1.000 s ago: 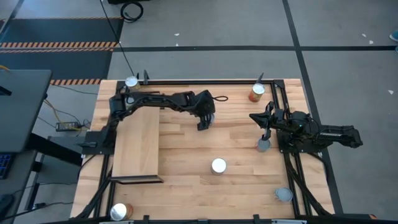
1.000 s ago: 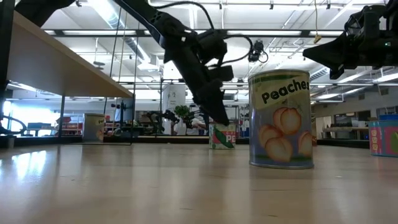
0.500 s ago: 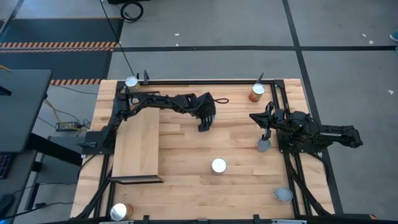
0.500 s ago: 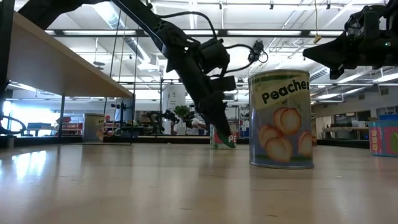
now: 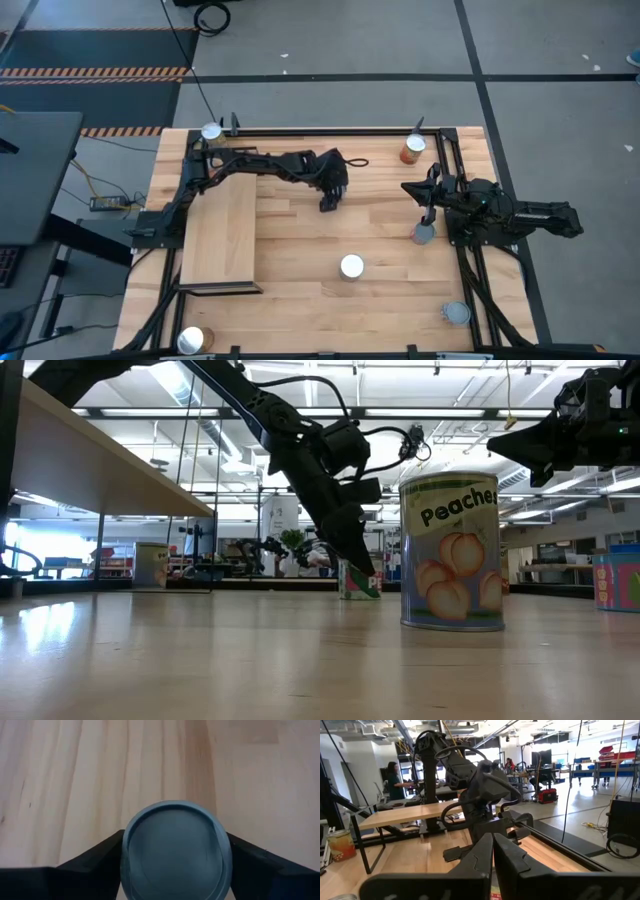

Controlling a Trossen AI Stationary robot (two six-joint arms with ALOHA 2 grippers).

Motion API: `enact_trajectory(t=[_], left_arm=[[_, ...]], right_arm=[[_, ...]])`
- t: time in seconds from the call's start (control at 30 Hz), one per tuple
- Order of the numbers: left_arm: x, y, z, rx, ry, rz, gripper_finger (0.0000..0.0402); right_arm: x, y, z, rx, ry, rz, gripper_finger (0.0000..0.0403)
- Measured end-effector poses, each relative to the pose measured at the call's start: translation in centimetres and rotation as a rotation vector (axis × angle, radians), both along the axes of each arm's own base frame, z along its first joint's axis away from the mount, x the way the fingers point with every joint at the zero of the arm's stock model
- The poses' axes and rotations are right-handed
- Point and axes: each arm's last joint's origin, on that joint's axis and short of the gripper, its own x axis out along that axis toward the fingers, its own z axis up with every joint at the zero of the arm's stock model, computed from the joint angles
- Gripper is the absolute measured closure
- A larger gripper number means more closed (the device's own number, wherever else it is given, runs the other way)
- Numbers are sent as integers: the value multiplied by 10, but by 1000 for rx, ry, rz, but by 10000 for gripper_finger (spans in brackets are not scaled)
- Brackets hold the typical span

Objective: Pick and place cans onto a shelf
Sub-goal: Put the top canned peas on the shelf

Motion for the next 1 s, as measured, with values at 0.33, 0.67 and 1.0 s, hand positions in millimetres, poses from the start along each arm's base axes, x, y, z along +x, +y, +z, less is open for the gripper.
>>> enact_trajectory(t=[0.33, 0.67, 1.0], left_arm=[[-30, -30, 110, 32, 81, 92, 115], [-134, -45, 190, 16, -67, 190, 115], [-242, -48, 194, 74, -29, 392, 114]], right_arm=[[0, 0, 0, -1, -4, 0, 383], [0, 0, 2, -3, -17, 3, 383], [0, 0, 3, -4, -26, 2, 383]])
